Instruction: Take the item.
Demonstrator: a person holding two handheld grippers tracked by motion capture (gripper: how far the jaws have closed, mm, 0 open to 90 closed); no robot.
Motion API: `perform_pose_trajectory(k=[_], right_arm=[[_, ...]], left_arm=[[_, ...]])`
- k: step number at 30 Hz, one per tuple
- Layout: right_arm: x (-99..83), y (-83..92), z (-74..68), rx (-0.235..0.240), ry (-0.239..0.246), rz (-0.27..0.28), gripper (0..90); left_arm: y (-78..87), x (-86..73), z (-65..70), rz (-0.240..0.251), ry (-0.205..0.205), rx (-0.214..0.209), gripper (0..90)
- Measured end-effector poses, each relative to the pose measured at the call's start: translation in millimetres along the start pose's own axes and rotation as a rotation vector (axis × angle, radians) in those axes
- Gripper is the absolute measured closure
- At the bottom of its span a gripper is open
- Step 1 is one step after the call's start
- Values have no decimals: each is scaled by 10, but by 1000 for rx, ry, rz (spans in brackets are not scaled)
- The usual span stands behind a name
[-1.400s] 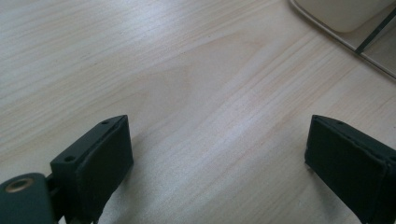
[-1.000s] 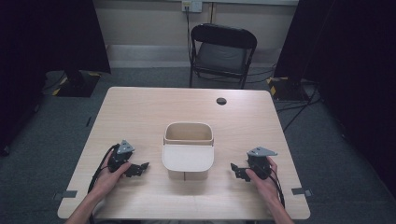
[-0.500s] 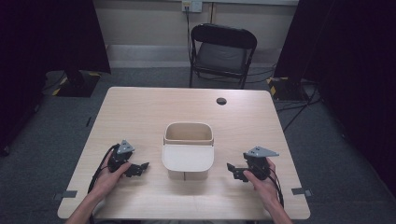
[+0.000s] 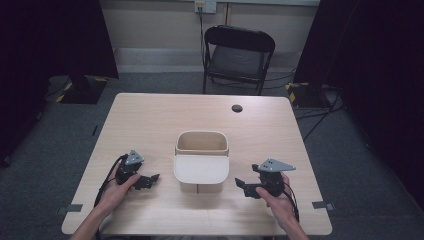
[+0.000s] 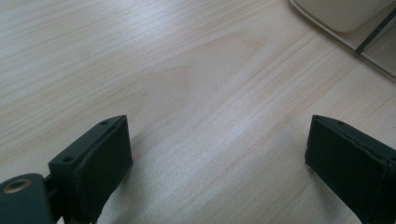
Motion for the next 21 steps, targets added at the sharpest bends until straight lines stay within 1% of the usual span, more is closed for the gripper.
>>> perform_pose_trajectory(k=[3, 7, 11, 12, 13, 15, 16, 18, 21], right_arm=[[22, 4, -87, 26, 15, 3, 154], [33, -9, -125, 36, 19, 3, 154], [38, -30, -183, 57, 29, 6, 155], [54, -37, -219, 71, 32, 13, 155], [54, -37, -219, 71, 32, 13, 155], [75, -62, -277, 88, 33, 20, 155], [75, -62, -277, 88, 33, 20, 155], [74, -102, -330, 103, 40, 10, 197], [80, -132, -366, 110, 43, 8, 202]], left_arm=[[-1, 0, -1, 0, 1, 1, 63], [-2, 0, 1, 1, 3, 1, 62], [-2, 1, 0, 1, 3, 4, 61], [-1, 0, -1, -1, 1, 4, 61], [-1, 0, -2, -1, 0, 4, 61], [-2, 0, 1, 1, 3, 4, 61], [-2, 0, 1, 1, 3, 4, 60], [-2, 1, 0, 1, 3, 4, 61], [-2, 0, 0, 1, 3, 4, 60]])
Point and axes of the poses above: each handheld gripper's, and its own axes: y roughly backward along the jaws, x roughly out of its top, z roughly to its right, the point moved 7 cm from there along -y, roughly forward along the jaws, and after that the axes turned 5 degrees about z, right-handed, at the moved point
